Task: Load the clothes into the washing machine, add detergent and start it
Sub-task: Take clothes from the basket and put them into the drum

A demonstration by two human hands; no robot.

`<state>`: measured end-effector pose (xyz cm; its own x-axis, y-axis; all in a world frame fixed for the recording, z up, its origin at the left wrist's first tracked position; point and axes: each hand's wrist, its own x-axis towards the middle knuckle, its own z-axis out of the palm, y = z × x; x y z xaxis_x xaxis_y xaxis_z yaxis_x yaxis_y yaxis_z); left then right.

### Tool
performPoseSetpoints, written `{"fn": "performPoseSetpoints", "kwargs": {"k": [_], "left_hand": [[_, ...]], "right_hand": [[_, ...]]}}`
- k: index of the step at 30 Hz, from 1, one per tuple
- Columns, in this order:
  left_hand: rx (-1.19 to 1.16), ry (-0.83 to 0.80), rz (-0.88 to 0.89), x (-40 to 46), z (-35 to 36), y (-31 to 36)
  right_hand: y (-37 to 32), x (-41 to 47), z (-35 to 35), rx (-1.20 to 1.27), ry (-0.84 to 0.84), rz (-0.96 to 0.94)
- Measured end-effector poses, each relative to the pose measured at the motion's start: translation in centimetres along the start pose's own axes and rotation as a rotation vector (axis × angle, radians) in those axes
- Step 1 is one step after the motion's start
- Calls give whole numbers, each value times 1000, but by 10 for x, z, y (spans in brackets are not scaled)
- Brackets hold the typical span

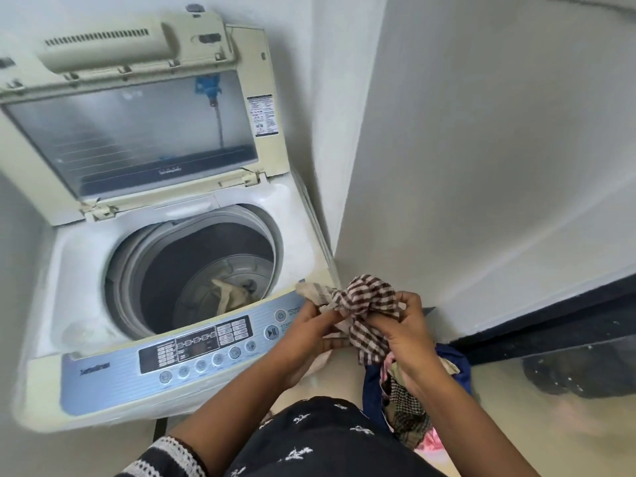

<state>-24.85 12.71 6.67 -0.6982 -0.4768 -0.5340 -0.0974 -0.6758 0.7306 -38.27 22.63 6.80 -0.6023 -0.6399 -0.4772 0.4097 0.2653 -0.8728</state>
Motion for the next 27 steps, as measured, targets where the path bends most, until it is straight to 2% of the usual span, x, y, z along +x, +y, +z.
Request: {"fn": "performPoseSetpoints", "kwargs": {"k": [6, 8, 11, 15, 18, 22, 27], "left_hand": [[-72, 10, 131, -24, -52, 25], [-15, 82, 170, -26, -67, 32], [58, 225, 237, -27, -95, 41], [90, 370, 313, -26, -138, 50], [94, 429, 258, -24, -171, 53], [91, 520, 78, -12, -216, 52], [56, 493, -28, -8, -233, 53]], "right_hand": [[2, 7, 49, -523, -79, -323], [-1, 8, 72, -591, -129, -422], [-3, 14, 113, -586, -182, -446], [-1, 36, 163, -822, -257, -560], [10, 57, 197, -916, -327, -608], [28, 83, 230, -1067, -452, -627], [42, 105, 243, -1191, -597, -557]]}}
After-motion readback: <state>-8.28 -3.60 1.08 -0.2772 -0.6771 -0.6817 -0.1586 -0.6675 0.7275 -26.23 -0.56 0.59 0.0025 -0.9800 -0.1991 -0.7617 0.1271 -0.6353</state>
